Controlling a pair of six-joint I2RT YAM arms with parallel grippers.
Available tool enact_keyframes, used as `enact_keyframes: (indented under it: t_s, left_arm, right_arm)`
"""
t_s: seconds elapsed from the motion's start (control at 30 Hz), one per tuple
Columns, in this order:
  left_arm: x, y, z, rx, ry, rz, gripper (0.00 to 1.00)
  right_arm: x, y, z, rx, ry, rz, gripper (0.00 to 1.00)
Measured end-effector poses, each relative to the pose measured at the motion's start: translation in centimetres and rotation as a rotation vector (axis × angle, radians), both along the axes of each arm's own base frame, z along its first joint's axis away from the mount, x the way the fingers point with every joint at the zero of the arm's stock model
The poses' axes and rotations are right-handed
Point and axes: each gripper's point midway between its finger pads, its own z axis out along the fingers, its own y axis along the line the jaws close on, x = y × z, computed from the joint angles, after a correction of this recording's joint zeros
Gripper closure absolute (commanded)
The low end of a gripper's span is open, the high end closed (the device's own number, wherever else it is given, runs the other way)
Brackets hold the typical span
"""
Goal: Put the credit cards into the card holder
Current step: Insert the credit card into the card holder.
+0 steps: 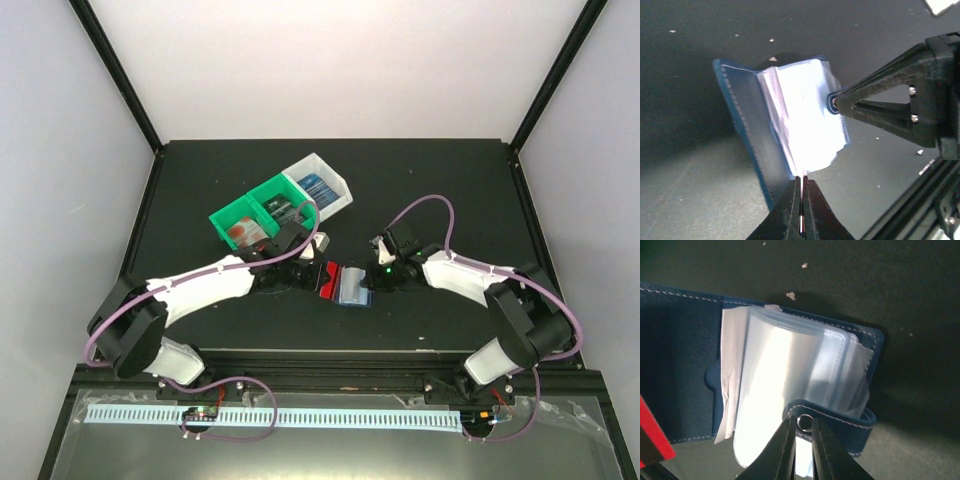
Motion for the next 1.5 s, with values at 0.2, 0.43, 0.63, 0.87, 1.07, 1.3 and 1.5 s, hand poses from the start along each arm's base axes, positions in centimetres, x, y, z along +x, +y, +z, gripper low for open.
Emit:
enact_keyframes:
  t_s: [0.2,0.43,0.63,0.87,1.07,1.3,1.5]
  left_arm:
    - [0.5,1.1,-2.1,0.086,0.018,0.051,0.98]
    - [0.3,2.3,-4.7,0.173,0.069,0.084,0.98]
    - [0.4,2.4,-4.8,0.177,0.073,0.097,0.98]
    - [0.3,2.5,-5.1,0.183,0.084,0.110,0.98]
    - [0.3,2.5,-5.1,0.180,0.090,0.118,0.98]
    - [0.3,2.5,-5.1,0.180,0.091,0.119,0.98]
    - [0.3,2.5,-5.1,0.178,0.090,0.119,0.98]
  right_arm:
    - [0.5,0.8,-0.2,0.002,-0.016,0.011,0.87]
    - [0.4,0.6,-0.5,-0.037,-0.023,0.016,0.87]
    - [-1.2,0.6,0.9,-0.036,-0.051,0.061,0.87]
    - [-2.2,0.6,0.6,-0.066,-0.049,0.104,0.88]
    - [-2.7,0.8,-0.7,-0.110,-0.015,0.123,0.88]
    - [-1.5,2.0,-0.8,-0.108,-0.023,0.128,0.88]
    - [-0.4,3.1,-1.0,-0.101,-0.035,0.136,0.83]
